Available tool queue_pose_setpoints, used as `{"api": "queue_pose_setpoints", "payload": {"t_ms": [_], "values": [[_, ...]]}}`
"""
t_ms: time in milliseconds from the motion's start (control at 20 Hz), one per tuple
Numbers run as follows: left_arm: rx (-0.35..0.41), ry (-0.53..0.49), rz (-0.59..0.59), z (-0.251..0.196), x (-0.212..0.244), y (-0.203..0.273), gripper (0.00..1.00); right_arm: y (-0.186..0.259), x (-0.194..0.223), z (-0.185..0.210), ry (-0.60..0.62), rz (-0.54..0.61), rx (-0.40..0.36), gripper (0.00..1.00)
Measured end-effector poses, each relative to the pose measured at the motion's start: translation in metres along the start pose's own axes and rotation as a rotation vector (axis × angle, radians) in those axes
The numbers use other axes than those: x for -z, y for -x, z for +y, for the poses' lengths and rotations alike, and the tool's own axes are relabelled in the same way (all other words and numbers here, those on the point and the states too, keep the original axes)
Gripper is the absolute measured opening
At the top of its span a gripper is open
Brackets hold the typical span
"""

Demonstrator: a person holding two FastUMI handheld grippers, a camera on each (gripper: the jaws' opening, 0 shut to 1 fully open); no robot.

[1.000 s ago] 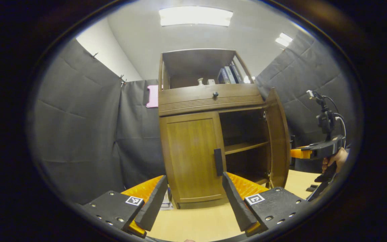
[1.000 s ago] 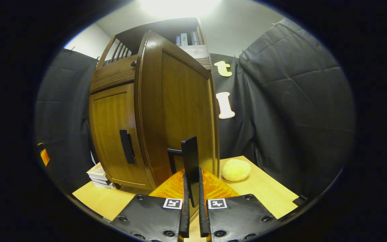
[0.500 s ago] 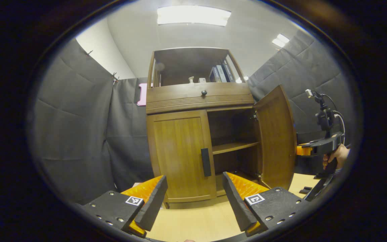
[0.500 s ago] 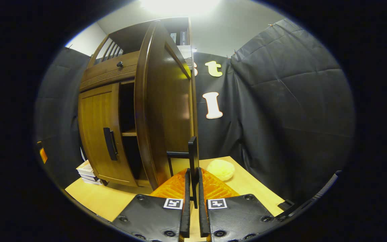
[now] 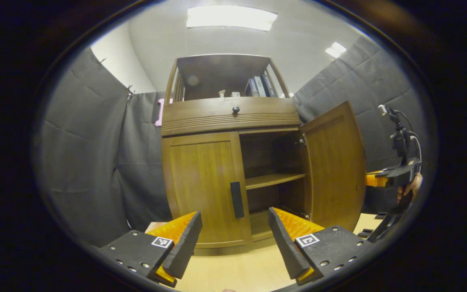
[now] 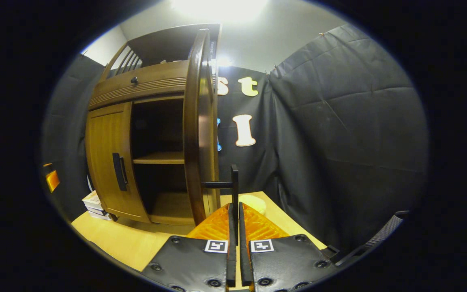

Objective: Open the right door of the double-door shoe cabinet with the right hand, and open the left door with the left hand.

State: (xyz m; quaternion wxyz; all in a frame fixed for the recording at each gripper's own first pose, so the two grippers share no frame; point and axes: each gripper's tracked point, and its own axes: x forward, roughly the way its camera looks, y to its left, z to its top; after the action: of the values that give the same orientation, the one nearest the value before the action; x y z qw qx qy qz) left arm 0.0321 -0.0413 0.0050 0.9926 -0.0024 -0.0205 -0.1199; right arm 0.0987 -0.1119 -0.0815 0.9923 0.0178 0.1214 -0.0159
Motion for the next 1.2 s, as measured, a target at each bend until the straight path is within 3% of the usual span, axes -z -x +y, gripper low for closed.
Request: {"api": "queue_pose_setpoints", "payload": {"t_ms": [50, 100, 150, 200, 250, 450, 850, 950, 1200], "values": [[0.005, 0.002, 0.001, -0.002, 0.001, -0.003, 0.96, 0.003, -0.004, -0.009, -0.002, -0.009, 0.020, 0.00], [0.007, 0.003, 0.002, -0.003, 0.002, -0.007, 0.96, 0.007, -0.009, -0.019, -0.001, -0.017, 0.046, 0.08], [0.007, 0.003, 0.008, -0.003, 0.005, -0.012, 0.96, 0.011, -0.012, -0.022, -0.007, -0.026, 0.040, 0.00], [0.005, 0.002, 0.011, -0.003, 0.007, -0.016, 0.96, 0.014, -0.017, -0.023, -0.020, -0.034, 0.036, 0.01], [0.005, 0.002, 0.014, -0.003, 0.009, -0.019, 0.96, 0.022, -0.016, -0.025, -0.022, -0.045, 0.042, 0.11], [0.006, 0.004, 0.017, -0.005, 0.015, -0.046, 0.96, 0.042, -0.021, -0.027, 0.001, -0.072, 0.043, 0.11], [-0.018, 0.007, 0.027, -0.006, 0.032, -0.106, 0.95, 0.060, -0.015, -0.015, -0.019, -0.086, -0.039, 0.96], [-0.034, -0.001, 0.027, -0.004, 0.036, -0.123, 0.94, 0.060, -0.016, -0.015, -0.021, -0.091, -0.047, 0.92], [-0.052, 0.012, 0.040, -0.001, 0.051, -0.157, 0.94, 0.055, -0.011, -0.019, 0.012, -0.082, -0.048, 0.96]]}}
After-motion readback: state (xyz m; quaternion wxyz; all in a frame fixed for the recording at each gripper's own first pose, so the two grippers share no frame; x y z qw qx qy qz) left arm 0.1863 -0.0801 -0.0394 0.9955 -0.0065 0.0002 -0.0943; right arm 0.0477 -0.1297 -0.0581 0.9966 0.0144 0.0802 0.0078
